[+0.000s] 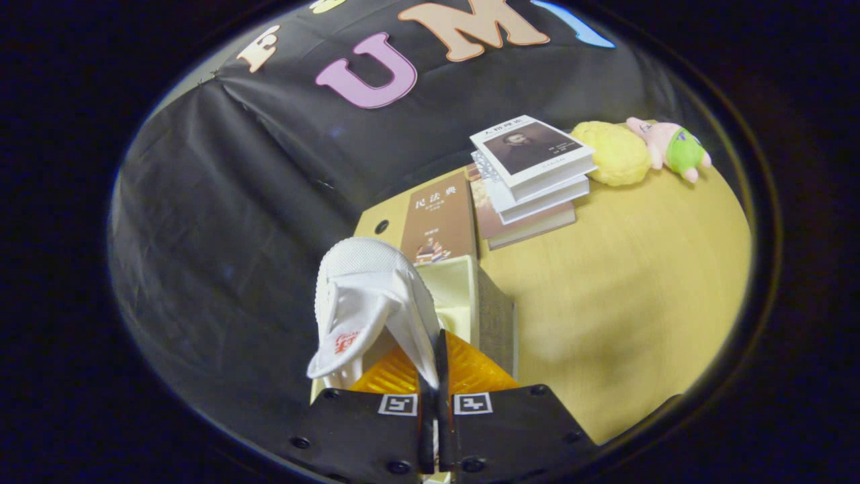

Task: Open the storage box then place both shoes into the box .Put the left shoe in first, then the right shoe, with the right side of both shoes facing outward in a uniform manner.

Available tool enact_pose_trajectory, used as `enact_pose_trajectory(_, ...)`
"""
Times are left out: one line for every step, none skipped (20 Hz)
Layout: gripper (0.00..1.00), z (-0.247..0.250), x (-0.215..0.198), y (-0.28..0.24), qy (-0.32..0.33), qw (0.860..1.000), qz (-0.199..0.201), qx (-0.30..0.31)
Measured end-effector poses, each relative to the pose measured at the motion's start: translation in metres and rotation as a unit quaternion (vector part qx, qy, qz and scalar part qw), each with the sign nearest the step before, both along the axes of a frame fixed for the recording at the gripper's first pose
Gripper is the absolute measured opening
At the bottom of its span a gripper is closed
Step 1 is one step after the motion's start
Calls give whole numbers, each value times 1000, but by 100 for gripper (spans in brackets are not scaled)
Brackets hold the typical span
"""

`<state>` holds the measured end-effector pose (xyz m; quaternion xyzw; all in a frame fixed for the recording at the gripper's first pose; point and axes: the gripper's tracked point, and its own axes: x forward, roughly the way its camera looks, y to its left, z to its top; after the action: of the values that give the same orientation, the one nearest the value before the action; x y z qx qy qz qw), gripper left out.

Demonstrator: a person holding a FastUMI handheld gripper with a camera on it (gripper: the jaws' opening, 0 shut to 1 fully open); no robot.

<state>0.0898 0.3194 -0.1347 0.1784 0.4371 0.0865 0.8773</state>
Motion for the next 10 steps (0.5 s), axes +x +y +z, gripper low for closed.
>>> enact_pose_trajectory(6, -1, 0, 6, -5, 1000, 3, -10)
enact_pose_trajectory(6, -4, -5, 9, -3, 1000, 8, -27)
enact_pose_trajectory(6, -9, -10, 12, -4, 999, 16, -50)
enact_pose_trajectory(6, -15, -16, 15, -4, 996, 30, -78)
enact_pose_trajectory(6, -20, -21, 18, -4, 994, 42, -103)
enact_pose_trajectory(6, -21, -22, 20, -9, 991, 46, -123)
enact_pose_trajectory(6, -20, -18, 19, -15, 989, 42, -138)
enact_pose_trajectory(6, -19, -17, 16, -18, 987, 35, -154)
enact_pose_trajectory(6, -22, -17, 14, -14, 984, 31, -173)
enact_pose_trajectory(7, -27, -20, 10, -4, 982, 25, -189)
